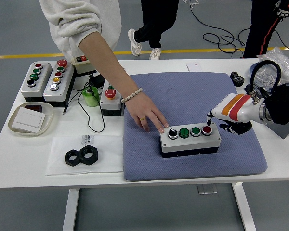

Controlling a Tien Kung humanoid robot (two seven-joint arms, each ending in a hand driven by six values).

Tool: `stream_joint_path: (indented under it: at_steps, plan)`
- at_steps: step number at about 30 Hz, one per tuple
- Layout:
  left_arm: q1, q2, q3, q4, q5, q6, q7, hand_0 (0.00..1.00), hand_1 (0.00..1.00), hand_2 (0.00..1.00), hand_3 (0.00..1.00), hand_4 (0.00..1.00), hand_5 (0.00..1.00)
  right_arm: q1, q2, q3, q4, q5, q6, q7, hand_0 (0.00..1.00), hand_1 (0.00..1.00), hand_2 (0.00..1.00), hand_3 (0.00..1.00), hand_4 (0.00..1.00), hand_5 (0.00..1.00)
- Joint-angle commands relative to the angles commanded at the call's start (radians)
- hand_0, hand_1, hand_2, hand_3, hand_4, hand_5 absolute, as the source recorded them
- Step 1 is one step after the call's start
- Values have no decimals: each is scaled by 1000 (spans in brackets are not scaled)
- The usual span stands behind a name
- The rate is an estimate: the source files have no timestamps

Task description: Pick up the button,place it on the desk,press the button,press the button

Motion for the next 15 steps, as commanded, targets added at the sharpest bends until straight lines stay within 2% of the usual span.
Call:
stream_joint_path:
  at_steps: [15]
  plan:
    - [-11, 0, 29, 0, -27, -1, -6, 742, 912, 981, 923, 605, 998, -20, 15, 11, -1, 0, -7, -3, 263, 87, 104, 716, 404, 2]
